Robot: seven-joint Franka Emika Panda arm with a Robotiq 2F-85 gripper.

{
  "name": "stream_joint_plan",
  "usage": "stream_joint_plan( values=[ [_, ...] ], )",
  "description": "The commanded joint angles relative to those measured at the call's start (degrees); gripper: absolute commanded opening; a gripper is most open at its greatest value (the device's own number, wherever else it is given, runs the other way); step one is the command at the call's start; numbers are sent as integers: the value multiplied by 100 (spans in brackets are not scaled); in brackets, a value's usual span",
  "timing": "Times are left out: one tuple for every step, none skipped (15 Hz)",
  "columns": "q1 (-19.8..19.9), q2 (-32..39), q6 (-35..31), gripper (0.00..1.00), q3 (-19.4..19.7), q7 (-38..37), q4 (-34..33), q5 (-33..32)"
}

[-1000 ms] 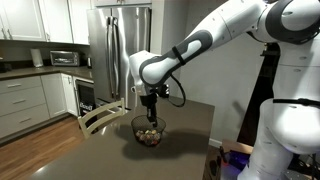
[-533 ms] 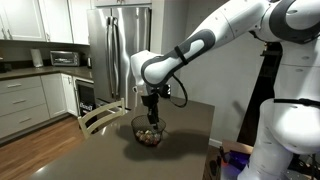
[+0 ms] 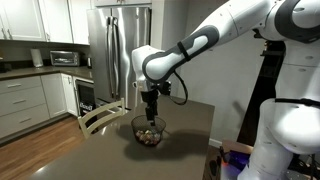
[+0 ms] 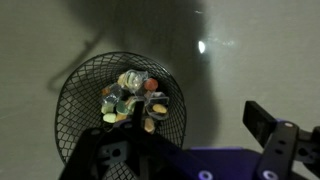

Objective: Put the one packet inside the basket

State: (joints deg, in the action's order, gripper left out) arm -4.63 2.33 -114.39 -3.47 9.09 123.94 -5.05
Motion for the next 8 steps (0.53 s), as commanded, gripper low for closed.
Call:
stream_joint_plan(
  values=[
    [28, -287, -395, 100, -19, -168, 259, 15],
    [36, -316, -546, 100, -12, -175, 321, 78],
    [40, -341, -676, 100, -8, -184, 369, 107],
    [50, -382, -854, 100, 2, -169, 462, 179],
    [58, -419, -1036, 100, 11, -122, 555, 270],
    [71, -482, -1248, 100, 28, -47, 690, 407],
    [28, -216, -894, 100, -3, -88, 330, 180],
    [30, -252, -1025, 100, 8, -88, 420, 243]
  ],
)
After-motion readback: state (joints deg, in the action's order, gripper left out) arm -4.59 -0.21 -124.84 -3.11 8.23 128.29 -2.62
